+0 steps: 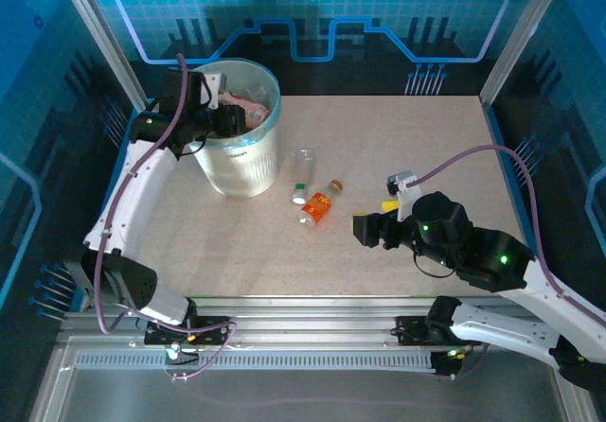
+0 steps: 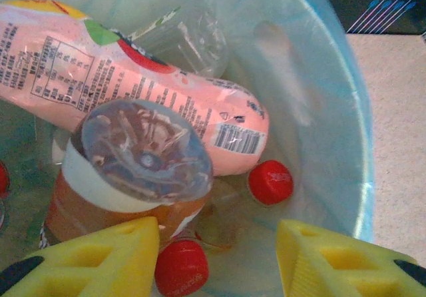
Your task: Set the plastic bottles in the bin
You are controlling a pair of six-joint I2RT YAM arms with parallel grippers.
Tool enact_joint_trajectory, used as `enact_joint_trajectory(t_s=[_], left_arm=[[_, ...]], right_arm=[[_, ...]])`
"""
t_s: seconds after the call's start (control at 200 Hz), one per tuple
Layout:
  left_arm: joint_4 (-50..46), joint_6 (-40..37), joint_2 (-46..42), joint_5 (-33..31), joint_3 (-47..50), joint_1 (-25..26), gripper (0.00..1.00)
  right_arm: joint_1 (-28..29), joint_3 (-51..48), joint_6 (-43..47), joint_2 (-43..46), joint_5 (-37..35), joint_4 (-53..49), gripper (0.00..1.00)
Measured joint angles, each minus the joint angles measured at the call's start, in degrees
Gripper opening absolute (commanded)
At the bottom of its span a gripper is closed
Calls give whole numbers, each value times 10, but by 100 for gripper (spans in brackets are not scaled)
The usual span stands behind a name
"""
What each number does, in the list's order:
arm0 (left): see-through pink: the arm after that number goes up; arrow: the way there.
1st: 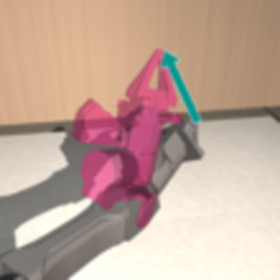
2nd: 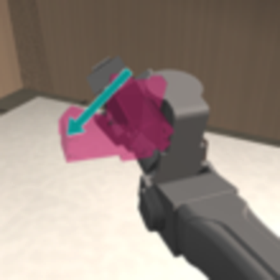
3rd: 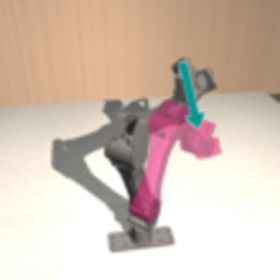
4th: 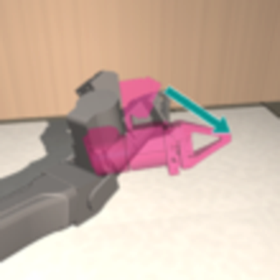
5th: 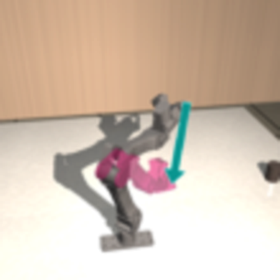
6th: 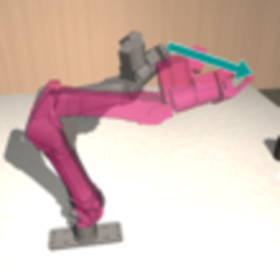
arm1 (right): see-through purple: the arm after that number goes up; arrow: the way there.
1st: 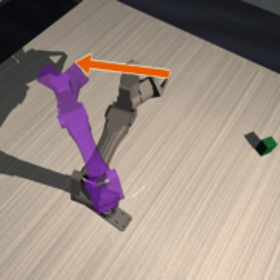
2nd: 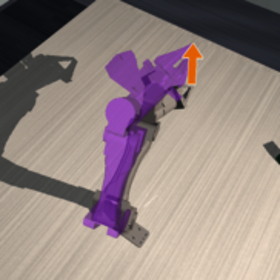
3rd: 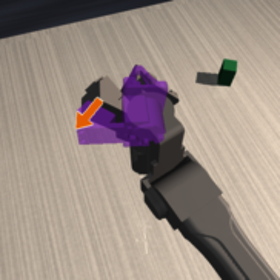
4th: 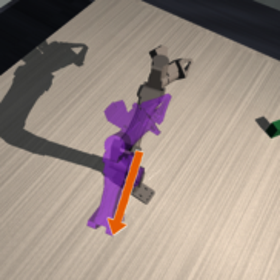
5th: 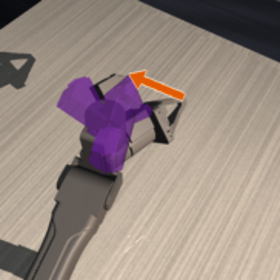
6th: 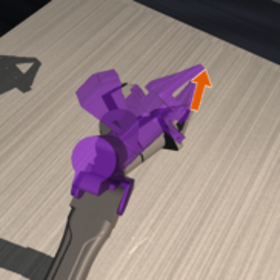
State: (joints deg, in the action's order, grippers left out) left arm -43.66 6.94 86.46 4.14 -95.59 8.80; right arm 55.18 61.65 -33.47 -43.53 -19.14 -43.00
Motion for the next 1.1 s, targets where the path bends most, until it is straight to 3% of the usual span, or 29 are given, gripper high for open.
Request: enact_joint_trajectory(t_s=[0.53, 0.87, 1.1], left_arm=[[-17, -3, 63, -14, -180, 0, 30], [-12, -24, 76, -28, -85, -34, 26], [-46, -24, 84, -6, -75, -56, 26]], right_arm=[[0, -9, -13, -19, 0, 2, 81], [0, -21, -15, -18, 0, 2, 81], [0, -21, -15, -25, -2, 2, 82]])
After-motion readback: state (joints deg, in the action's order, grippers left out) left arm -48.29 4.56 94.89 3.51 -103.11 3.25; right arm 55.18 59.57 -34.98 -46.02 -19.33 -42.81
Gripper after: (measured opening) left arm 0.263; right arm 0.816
